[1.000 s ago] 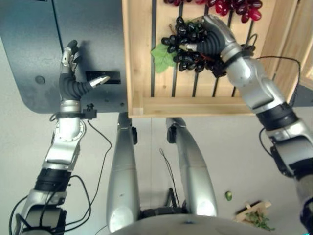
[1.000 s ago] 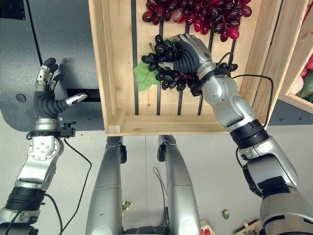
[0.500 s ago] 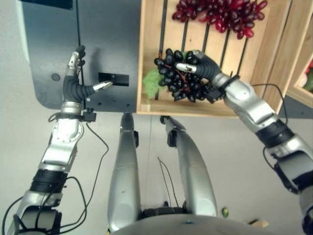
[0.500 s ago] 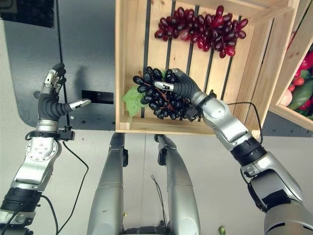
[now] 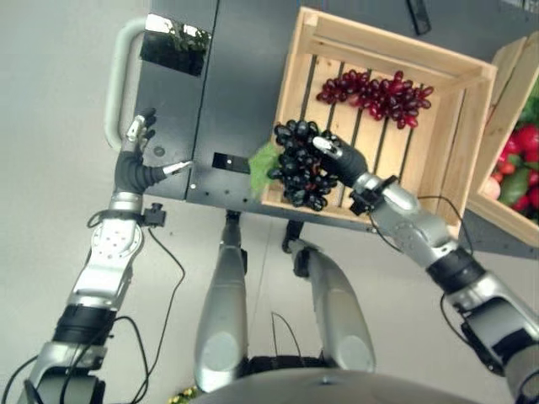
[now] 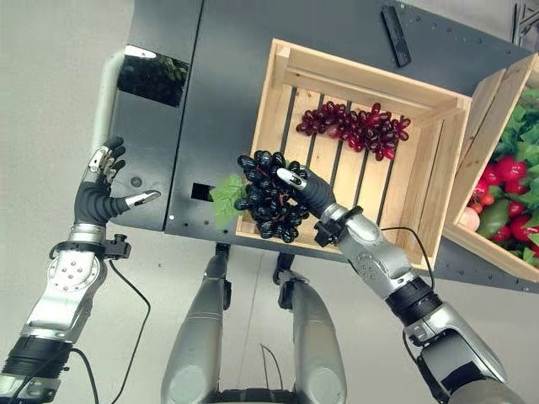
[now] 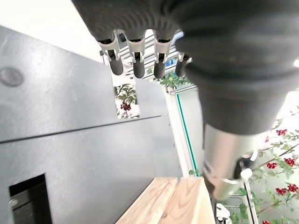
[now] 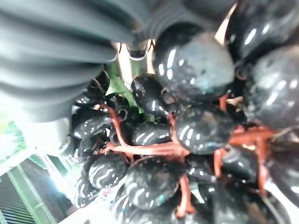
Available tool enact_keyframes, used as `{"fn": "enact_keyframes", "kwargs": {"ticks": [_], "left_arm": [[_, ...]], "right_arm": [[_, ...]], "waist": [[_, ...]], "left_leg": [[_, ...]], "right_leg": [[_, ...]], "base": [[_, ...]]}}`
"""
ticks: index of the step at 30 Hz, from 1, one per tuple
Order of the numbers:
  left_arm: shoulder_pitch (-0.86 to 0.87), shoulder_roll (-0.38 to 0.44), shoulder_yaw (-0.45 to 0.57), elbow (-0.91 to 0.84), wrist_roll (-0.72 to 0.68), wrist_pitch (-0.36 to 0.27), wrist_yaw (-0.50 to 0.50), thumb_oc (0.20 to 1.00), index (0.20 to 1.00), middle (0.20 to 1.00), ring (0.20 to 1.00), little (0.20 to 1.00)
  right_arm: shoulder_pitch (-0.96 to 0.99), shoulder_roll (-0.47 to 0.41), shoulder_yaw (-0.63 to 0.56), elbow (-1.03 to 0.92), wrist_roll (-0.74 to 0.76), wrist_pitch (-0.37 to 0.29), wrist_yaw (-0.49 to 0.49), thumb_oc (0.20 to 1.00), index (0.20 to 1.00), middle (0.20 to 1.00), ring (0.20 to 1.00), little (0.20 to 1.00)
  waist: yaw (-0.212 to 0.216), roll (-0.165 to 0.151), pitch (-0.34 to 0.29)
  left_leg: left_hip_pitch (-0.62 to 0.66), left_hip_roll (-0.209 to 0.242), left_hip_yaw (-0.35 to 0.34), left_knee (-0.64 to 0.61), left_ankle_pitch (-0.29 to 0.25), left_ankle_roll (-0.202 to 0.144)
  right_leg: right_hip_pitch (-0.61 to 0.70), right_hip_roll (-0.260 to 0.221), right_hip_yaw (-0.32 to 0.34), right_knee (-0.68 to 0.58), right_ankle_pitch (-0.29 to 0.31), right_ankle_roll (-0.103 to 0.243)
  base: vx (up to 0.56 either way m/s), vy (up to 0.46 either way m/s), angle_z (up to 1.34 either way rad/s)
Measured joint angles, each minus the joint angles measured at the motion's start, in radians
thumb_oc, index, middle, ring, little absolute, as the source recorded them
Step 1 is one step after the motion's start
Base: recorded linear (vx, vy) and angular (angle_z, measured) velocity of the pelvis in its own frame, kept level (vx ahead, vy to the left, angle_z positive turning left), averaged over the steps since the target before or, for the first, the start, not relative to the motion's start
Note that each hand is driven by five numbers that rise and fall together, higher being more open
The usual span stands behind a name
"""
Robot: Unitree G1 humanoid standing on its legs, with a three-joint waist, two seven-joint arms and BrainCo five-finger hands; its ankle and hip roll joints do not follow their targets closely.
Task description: Pick up the fruits from the basket on one side to the basket on the other side
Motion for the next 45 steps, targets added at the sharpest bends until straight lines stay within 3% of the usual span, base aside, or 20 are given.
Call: {"fn": "enact_keyframes", "kwargs": {"ticks": [14, 26, 38, 45], "left_arm": [[0.002, -0.049, -0.009, 0.070, 0.006, 0.009, -0.002, 1.000, 1.000, 1.000, 1.000, 1.000], [0.002, -0.057, -0.020, 0.081, 0.012, 0.018, -0.007, 1.000, 1.000, 1.000, 1.000, 1.000], [-0.065, 0.078, -0.098, 0.062, -0.085, 0.023, -0.199, 1.000, 1.000, 1.000, 1.000, 1.000], [-0.140, 0.157, -0.173, 0.024, -0.263, 0.045, -0.307, 1.000, 1.000, 1.000, 1.000, 1.000]], "right_arm": [[0.024, 0.164, -0.038, 0.008, 0.100, -0.019, -0.002, 0.200, 0.200, 0.200, 0.200, 0.200], [0.035, 0.221, -0.067, -0.002, 0.166, -0.069, -0.041, 0.200, 0.200, 0.200, 0.200, 0.200], [-0.003, 0.178, -0.068, -0.027, 0.166, -0.073, -0.043, 0.200, 0.200, 0.200, 0.200, 0.200], [-0.053, 0.158, -0.060, -0.033, 0.165, -0.070, -0.042, 0.200, 0.200, 0.200, 0.200, 0.200]], "waist": [[-0.005, 0.028, 0.002], [-0.005, 0.042, -0.002], [-0.012, 0.047, -0.005], [-0.027, 0.045, -0.013]], "left_leg": [[0.124, 0.003, 0.000, -0.013, -0.010, -0.005], [0.157, 0.003, 0.000, -0.019, -0.012, -0.005], [0.177, 0.004, 0.000, -0.016, -0.014, -0.005], [0.195, 0.004, 0.004, -0.011, -0.018, -0.003]], "right_leg": [[0.126, 0.004, 0.000, -0.021, -0.004, 0.006], [0.159, 0.004, 0.000, -0.026, -0.003, 0.004], [0.178, 0.005, 0.001, -0.024, -0.004, 0.004], [0.195, 0.006, 0.008, -0.030, -0.004, 0.004]], "base": [[0.00, 0.002, 0.00], [0.00, 0.000, 0.00], [0.00, 0.000, 0.00], [-0.01, 0.012, -0.02]]}}
